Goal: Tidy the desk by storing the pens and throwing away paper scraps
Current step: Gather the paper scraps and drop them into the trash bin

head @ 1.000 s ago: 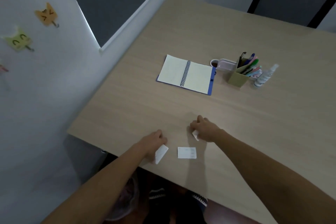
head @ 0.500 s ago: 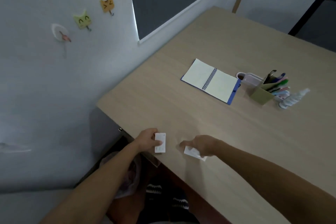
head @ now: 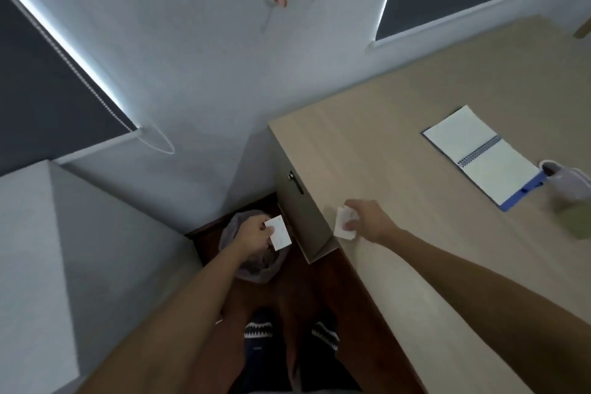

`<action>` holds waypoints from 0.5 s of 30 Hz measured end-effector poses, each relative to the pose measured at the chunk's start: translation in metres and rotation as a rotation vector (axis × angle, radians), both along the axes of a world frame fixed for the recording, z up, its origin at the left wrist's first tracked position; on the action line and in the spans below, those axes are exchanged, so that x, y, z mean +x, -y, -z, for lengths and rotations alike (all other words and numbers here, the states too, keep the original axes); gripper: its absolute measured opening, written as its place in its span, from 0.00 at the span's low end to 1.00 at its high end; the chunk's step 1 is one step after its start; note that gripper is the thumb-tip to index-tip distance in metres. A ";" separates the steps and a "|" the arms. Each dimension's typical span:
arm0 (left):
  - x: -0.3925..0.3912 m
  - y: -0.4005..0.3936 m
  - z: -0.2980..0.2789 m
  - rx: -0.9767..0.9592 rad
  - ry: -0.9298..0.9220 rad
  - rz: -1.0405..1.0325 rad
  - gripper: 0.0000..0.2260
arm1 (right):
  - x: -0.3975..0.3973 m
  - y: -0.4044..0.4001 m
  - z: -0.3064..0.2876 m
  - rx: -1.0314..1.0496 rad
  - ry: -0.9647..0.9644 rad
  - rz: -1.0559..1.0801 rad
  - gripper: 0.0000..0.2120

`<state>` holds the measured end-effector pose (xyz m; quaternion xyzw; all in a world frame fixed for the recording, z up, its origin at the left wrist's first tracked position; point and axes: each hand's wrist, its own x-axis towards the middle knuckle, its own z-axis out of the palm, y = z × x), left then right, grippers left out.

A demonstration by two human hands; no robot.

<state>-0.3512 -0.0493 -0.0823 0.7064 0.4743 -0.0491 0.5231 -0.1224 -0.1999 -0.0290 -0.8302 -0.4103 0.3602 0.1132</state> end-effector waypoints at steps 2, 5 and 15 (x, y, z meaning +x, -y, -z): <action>-0.023 -0.015 0.012 0.016 -0.048 -0.142 0.09 | -0.031 -0.042 0.006 0.075 -0.039 0.066 0.10; -0.059 -0.032 0.037 0.020 -0.108 -0.285 0.11 | -0.076 -0.091 0.038 0.095 -0.083 0.089 0.09; -0.116 -0.069 0.224 -0.225 -0.183 -0.618 0.08 | -0.140 -0.144 0.269 -0.159 -0.294 0.353 0.17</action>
